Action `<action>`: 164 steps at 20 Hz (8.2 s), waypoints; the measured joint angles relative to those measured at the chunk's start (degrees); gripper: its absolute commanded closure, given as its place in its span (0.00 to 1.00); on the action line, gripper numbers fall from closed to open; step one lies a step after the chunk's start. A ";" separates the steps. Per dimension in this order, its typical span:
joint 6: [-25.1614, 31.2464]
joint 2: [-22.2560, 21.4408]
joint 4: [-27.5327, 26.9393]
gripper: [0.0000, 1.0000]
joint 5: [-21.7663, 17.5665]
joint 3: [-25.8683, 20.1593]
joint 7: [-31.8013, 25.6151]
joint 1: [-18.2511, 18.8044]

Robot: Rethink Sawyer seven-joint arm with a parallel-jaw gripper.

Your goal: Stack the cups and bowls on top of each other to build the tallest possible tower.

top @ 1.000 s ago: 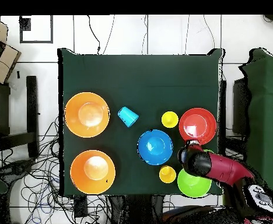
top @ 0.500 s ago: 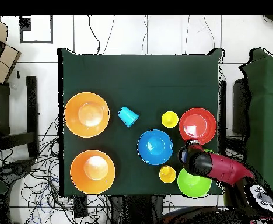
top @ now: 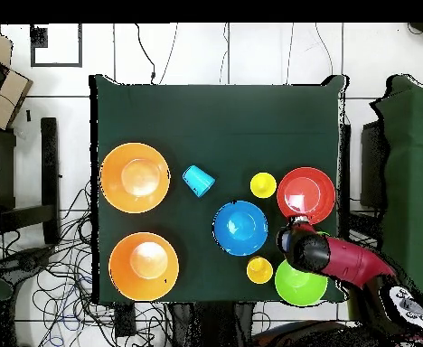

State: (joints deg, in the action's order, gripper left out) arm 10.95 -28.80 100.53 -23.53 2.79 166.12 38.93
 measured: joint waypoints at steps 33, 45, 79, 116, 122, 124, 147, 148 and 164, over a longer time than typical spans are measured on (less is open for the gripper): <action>-0.01 0.61 -0.04 0.00 0.01 -0.14 0.00 -0.05; 0.00 1.32 -0.89 0.00 0.00 -0.05 0.00 -0.16; 0.01 3.07 -2.92 0.00 0.00 0.37 0.00 -0.17; -0.01 2.47 -3.37 1.00 0.01 1.36 0.01 -0.69; 0.01 1.70 -3.36 1.00 0.00 1.36 0.01 -0.53; 0.01 1.31 -3.36 1.00 0.00 1.35 0.01 -0.47; 4.16 -5.13 -3.28 1.00 -0.02 -1.52 0.00 1.94; 4.86 -5.57 -3.27 1.00 0.01 -1.76 0.00 2.15; 10.38 -10.46 -2.85 1.00 0.26 -4.98 0.00 3.68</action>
State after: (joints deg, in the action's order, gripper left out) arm 21.33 -39.26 97.68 -23.27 -2.19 166.12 42.60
